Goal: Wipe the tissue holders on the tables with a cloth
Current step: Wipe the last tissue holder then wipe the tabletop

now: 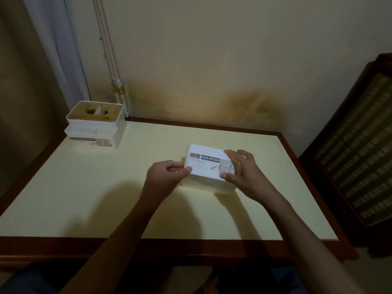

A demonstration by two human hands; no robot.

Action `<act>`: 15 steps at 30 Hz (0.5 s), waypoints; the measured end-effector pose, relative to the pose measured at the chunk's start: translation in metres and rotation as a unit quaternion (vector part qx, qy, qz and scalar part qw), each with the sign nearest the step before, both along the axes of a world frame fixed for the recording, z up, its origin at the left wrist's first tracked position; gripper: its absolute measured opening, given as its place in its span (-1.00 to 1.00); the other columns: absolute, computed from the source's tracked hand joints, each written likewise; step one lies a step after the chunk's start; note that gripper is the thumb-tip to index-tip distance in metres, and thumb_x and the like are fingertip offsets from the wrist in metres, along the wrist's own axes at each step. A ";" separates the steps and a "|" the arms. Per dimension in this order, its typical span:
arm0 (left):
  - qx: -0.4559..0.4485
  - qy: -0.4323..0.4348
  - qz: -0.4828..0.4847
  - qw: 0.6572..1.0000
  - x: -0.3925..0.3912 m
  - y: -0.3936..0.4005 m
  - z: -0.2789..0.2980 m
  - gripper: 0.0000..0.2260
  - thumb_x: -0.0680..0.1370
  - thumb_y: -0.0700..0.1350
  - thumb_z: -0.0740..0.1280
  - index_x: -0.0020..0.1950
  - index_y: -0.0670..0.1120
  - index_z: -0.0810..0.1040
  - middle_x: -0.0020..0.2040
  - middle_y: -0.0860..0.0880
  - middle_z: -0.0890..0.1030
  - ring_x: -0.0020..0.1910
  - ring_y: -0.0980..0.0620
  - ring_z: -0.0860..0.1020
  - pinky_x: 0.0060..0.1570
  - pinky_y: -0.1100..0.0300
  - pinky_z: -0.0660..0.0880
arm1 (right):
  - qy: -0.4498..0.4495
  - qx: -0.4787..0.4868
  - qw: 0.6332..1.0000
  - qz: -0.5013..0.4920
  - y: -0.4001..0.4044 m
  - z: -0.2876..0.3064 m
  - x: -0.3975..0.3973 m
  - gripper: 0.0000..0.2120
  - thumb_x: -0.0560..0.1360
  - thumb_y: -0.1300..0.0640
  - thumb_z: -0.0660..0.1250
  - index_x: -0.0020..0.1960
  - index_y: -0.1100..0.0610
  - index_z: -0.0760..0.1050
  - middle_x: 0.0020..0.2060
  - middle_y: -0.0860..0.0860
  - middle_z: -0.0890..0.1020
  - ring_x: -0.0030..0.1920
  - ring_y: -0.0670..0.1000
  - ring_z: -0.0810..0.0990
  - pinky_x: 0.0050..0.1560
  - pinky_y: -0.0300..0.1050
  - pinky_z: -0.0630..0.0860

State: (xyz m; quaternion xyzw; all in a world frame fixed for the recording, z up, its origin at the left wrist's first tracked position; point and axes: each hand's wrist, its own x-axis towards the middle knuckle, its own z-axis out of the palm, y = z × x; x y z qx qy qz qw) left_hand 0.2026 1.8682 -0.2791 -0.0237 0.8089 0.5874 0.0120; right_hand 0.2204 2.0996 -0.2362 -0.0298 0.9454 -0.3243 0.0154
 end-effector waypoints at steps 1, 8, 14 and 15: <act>0.010 0.000 -0.008 1.000 0.006 -0.004 0.000 -0.83 0.30 0.09 0.53 -0.14 0.14 0.69 -0.15 0.03 0.70 -0.13 0.10 0.64 -0.04 0.15 0.55 | 0.016 0.000 1.000 0.003 0.000 -0.003 0.007 -0.38 0.47 0.11 0.42 0.45 -0.01 0.25 0.44 0.02 0.15 0.49 -0.06 0.07 0.22 -0.30 0.19; -0.028 0.005 0.011 1.000 0.046 -0.009 -0.016 -0.80 0.27 0.00 0.60 -0.16 0.17 0.69 -0.25 0.07 0.70 -0.13 0.15 0.65 0.00 0.12 0.56 | 0.115 -0.172 0.972 -0.113 -0.013 -0.048 0.055 -0.41 0.41 0.10 0.49 0.31 -0.10 0.28 0.30 -0.13 0.34 0.25 -0.16 0.43 0.13 -0.26 0.53; -0.048 -0.002 0.019 0.999 0.062 -0.005 -0.030 -0.69 0.34 0.02 0.55 0.04 -0.02 0.68 -0.12 0.10 0.68 -0.20 0.28 0.61 -0.14 0.38 0.48 | 0.072 -0.280 0.944 -0.160 -0.013 -0.074 0.066 -0.24 0.38 0.10 0.52 0.48 -0.01 0.24 0.36 -0.11 0.42 0.30 -0.12 0.45 0.27 -0.07 0.49; -0.057 0.003 0.019 0.998 0.063 -0.005 -0.032 -0.71 0.36 0.01 0.53 0.04 -0.02 0.68 -0.11 0.11 0.67 -0.18 0.30 0.60 -0.16 0.40 0.45 | 0.068 -0.276 0.946 -0.156 -0.013 -0.078 0.067 -0.25 0.37 0.10 0.53 0.47 -0.03 0.26 0.35 -0.10 0.44 0.31 -0.12 0.45 0.28 -0.06 0.48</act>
